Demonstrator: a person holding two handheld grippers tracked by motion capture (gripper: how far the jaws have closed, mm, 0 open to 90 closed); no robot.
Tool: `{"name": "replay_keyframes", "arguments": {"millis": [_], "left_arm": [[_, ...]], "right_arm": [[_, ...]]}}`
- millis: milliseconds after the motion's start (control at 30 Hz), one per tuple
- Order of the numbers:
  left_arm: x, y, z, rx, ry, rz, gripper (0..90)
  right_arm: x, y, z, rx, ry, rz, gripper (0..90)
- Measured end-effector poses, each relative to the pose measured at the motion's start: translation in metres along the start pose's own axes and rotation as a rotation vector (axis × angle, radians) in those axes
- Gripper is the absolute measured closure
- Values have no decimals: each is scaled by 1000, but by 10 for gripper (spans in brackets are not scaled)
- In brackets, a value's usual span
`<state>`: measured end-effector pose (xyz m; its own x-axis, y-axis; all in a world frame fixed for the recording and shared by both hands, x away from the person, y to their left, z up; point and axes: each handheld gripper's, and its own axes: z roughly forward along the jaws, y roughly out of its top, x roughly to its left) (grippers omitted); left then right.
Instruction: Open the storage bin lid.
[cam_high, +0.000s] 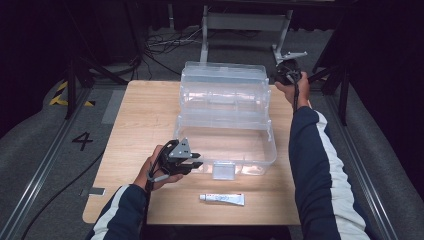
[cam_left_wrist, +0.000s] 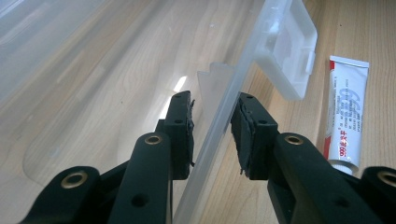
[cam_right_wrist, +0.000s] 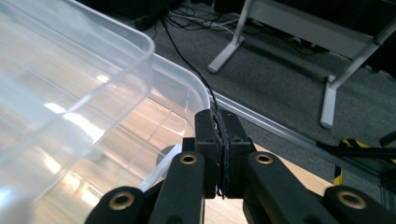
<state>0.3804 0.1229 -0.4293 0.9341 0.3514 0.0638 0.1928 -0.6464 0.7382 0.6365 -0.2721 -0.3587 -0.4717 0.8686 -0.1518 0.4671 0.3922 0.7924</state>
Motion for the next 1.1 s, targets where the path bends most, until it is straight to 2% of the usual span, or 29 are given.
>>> {"name": "replay_keyframes", "arguments": {"millis": [300,400,600,700,933,967,1100], "left_arm": [[1,1,0,5,-9,-2,702],[2,1,0,12,-15,11,708],[2,0,-1,7,-16,19,713],[2,0,-1,8,-17,20,715],[2,0,-1,10,-17,19,715],[2,0,-1,9,-17,20,715],[3,1,-1,12,-19,22,716]], "right_arm": [[4,1,-34,-32,12,-38,881],[6,-1,-43,-35,17,-52,884],[16,-5,-60,-47,37,-78,884],[22,-8,-73,-67,57,-106,881],[31,-14,-102,-104,83,-135,881],[33,-16,-110,-113,97,-136,881],[39,-23,-119,-121,103,-149,881]]}}
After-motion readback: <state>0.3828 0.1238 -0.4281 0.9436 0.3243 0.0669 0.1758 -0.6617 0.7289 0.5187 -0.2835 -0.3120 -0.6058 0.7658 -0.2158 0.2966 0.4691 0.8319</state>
